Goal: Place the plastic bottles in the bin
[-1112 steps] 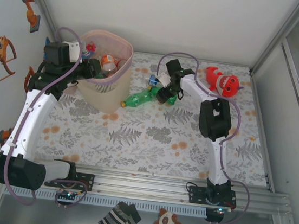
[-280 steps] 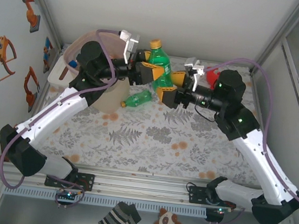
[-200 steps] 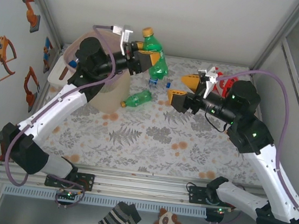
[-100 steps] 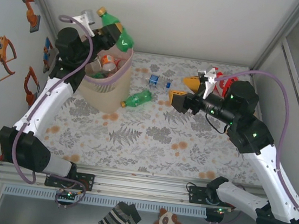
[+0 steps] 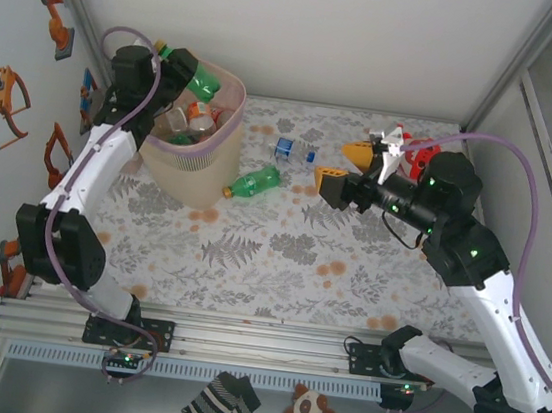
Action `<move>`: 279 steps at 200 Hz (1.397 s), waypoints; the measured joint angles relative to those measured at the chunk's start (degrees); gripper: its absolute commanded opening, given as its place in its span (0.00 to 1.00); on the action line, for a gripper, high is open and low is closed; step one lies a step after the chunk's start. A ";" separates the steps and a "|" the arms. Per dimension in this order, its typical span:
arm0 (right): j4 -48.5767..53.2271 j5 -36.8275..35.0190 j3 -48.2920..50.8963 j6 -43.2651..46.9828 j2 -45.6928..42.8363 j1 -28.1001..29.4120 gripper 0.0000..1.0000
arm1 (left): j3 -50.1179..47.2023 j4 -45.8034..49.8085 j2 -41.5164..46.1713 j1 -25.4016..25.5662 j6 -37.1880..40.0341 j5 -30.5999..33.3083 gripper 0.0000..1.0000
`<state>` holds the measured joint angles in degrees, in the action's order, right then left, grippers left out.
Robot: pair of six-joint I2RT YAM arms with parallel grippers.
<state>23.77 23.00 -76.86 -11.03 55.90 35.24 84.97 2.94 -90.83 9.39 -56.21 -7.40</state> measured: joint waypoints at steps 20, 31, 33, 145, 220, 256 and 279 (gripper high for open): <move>0.00 -0.02 0.00 0.00 -0.13 0.00 0.80 | 1.60 3.06 -1.51 0.02 -2.91 1.44 0.30; 0.02 -0.07 0.00 0.00 -0.17 0.00 0.80 | 3.21 5.11 -2.56 0.02 -4.22 1.86 0.30; 0.00 -0.07 0.00 0.00 -0.20 0.00 0.80 | 3.65 5.60 -2.80 0.04 -4.48 1.86 0.30; 0.04 -0.68 0.04 -0.02 -1.60 0.00 0.80 | 15.28 23.21 -9.27 3.04 -11.85 3.34 0.51; 0.83 -1.31 0.76 -0.04 -2.03 0.00 0.80 | 16.72 24.94 -10.19 2.95 -13.51 3.17 0.76; 1.11 -1.46 0.79 -0.04 -2.10 0.00 0.80 | 16.70 25.70 -8.00 2.56 -13.51 3.56 0.75; 1.11 -1.49 0.79 -0.04 -2.10 0.00 0.80 | 16.68 25.73 -5.88 2.16 -13.46 3.85 0.64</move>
<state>24.88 21.52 -76.07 -11.07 53.80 35.24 101.65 28.67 -96.71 11.55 -69.67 -3.55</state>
